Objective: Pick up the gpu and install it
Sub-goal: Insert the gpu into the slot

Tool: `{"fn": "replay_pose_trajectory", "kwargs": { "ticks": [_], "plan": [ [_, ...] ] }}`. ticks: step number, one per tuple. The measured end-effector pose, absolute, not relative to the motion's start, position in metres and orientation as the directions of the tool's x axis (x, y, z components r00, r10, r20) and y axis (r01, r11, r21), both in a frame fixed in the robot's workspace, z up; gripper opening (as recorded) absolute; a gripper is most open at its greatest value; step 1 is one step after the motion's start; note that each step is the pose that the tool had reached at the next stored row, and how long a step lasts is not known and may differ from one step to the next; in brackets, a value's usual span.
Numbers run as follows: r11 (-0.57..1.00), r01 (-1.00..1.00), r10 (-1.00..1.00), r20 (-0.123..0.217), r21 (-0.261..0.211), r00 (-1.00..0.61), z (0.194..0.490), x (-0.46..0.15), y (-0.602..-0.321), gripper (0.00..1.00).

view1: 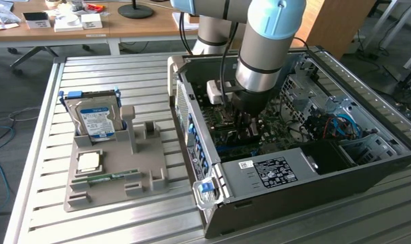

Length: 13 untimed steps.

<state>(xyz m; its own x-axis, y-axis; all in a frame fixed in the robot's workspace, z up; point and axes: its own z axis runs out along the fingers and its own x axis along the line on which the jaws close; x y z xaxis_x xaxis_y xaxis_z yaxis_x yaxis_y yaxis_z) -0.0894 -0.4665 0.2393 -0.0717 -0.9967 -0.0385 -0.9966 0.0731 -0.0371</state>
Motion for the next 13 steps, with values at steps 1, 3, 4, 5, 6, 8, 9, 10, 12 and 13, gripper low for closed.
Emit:
{"fn": "replay_pose_trajectory", "kwargs": {
  "ticks": [1,3,4,5,6,8,9,10,12,13],
  "plan": [
    [0.073,-0.997,-0.997,-0.038,-0.037,-0.072,0.2393,-0.0894,-0.4666,0.27],
    [0.073,-0.997,-0.997,-0.038,-0.037,-0.072,0.2394,-0.0894,-0.4666,0.27],
    [0.073,-0.997,-0.997,-0.038,-0.037,-0.072,0.2394,-0.0894,-0.4666,0.27],
    [0.073,-0.997,-0.997,-0.038,-0.037,-0.072,0.2394,-0.0894,-0.4666,0.27],
    [0.073,-0.997,-0.997,-0.038,-0.037,-0.072,0.2394,-0.0894,-0.4667,0.27],
    [0.073,-0.997,-0.997,-0.038,-0.037,-0.072,0.2394,-0.0894,-0.4672,0.27],
    [0.073,-0.997,-0.997,-0.038,-0.037,-0.072,0.2394,-0.0894,-0.4672,0.27],
    [0.073,-0.997,-0.997,-0.038,-0.037,-0.072,0.2394,-0.0894,-0.4672,0.27],
    [0.073,-0.997,-0.997,-0.038,-0.037,-0.072,0.2394,-0.0894,-0.4672,0.27],
    [0.073,-0.997,-0.997,-0.038,-0.037,-0.072,0.2394,-0.0894,-0.4672,0.27]
  ]
}}
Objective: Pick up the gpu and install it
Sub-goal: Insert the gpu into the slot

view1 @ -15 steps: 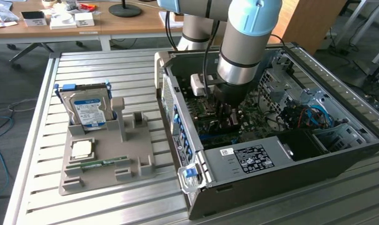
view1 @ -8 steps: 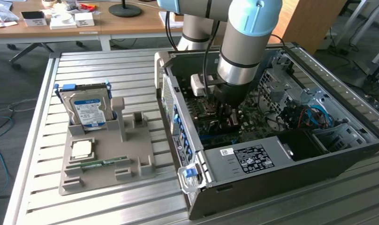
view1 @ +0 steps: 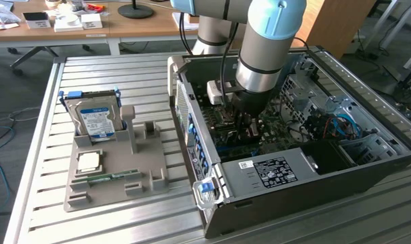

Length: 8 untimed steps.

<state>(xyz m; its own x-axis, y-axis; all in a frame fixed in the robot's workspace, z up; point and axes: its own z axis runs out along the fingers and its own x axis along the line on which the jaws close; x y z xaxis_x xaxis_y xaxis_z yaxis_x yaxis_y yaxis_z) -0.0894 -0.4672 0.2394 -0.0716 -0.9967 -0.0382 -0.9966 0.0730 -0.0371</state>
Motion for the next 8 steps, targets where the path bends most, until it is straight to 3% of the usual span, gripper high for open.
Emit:
{"fn": "replay_pose_trajectory", "kwargs": {
  "ticks": [8],
  "plan": [
    [0.064,-0.997,-0.997,-0.038,-0.037,-0.063,0.2394,-0.0895,-0.4672,0.27]
  ]
}}
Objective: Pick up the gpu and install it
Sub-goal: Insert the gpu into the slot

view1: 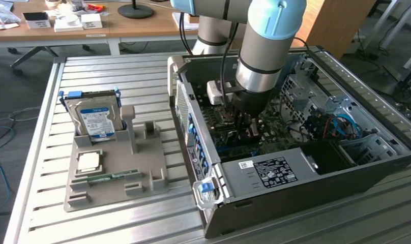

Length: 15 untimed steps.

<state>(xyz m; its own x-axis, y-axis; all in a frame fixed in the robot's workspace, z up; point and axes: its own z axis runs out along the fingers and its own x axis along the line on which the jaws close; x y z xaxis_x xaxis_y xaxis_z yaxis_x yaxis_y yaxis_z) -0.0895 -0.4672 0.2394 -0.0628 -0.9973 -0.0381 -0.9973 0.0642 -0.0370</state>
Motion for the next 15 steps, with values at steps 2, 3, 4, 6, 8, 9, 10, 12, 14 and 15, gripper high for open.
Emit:
{"fn": "replay_pose_trajectory", "kwargs": {
  "ticks": [2,3,4,6,8,9,10,12,14,15],
  "plan": [
    [0.060,-0.997,-0.998,-0.038,-0.037,-0.059,0.2395,-0.0895,-0.4671,0.27],
    [0.060,-0.997,-0.998,-0.038,-0.037,-0.059,0.2395,-0.0895,-0.4669,0.27],
    [0.060,-0.997,-0.998,-0.038,-0.037,-0.059,0.2395,-0.0895,-0.4667,0.27],
    [0.060,-0.998,-0.998,-0.038,-0.037,-0.059,0.2395,-0.0895,-0.4664,0.27],
    [0.060,-0.998,-0.998,-0.038,-0.037,-0.059,0.2395,-0.0895,-0.4659,0.27],
    [0.060,-0.998,-0.998,-0.038,-0.037,-0.059,0.2395,-0.0895,-0.4658,0.27],
    [0.060,-0.998,-0.998,-0.038,-0.037,-0.059,0.2394,-0.0895,-0.4657,0.27],
    [0.060,-0.998,-0.998,-0.038,-0.037,-0.059,0.2394,-0.0895,-0.4656,0.27],
    [0.060,-0.997,-0.998,-0.038,-0.037,-0.059,0.2393,-0.0895,-0.4655,0.27],
    [0.060,-0.997,-0.998,-0.038,-0.037,-0.059,0.2393,-0.0895,-0.4655,0.27]
  ]
}}
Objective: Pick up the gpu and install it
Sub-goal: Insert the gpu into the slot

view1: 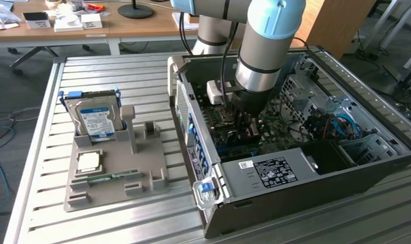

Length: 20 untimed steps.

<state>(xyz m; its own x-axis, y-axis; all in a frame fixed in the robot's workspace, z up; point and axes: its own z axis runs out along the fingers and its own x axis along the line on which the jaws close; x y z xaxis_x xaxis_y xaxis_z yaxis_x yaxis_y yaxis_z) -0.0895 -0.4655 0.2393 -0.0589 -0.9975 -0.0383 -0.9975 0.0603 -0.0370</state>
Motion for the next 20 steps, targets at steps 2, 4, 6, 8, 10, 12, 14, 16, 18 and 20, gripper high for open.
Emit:
{"fn": "replay_pose_trajectory", "kwargs": {
  "ticks": [2,4,6,8,10,12,14,16,18,20],
  "plan": [
    [0.060,-0.997,-0.998,-0.038,-0.037,-0.059,0.2393,-0.0895,-0.4655,0.27],
    [0.060,-0.997,-0.998,-0.039,-0.037,-0.059,0.2393,-0.0896,-0.4657,0.27],
    [0.060,-0.997,-0.998,-0.039,-0.037,-0.059,0.2393,-0.0896,-0.4659,0.27],
    [0.060,-0.997,-0.997,-0.041,-0.037,-0.059,0.2394,-0.0896,-0.4661,0.27],
    [0.061,-0.997,-0.997,-0.045,-0.037,-0.059,0.2395,-0.0896,-0.4660,0.27],
    [0.060,-0.997,-0.997,-0.048,-0.037,-0.059,0.2389,-0.0894,-0.4660,0.27],
    [0.061,-0.997,-0.997,-0.048,-0.037,-0.059,0.2391,-0.0894,-0.4662,0.27],
    [0.061,-0.997,-0.997,-0.048,-0.036,-0.059,0.2389,-0.0895,-0.4666,0.27],
    [0.061,-0.998,-0.997,-0.047,-0.036,-0.059,0.2382,-0.0895,-0.4668,0.27],
    [0.061,-0.998,-0.997,-0.047,-0.036,-0.059,0.2374,-0.0895,-0.4671,0.27]
  ]
}}
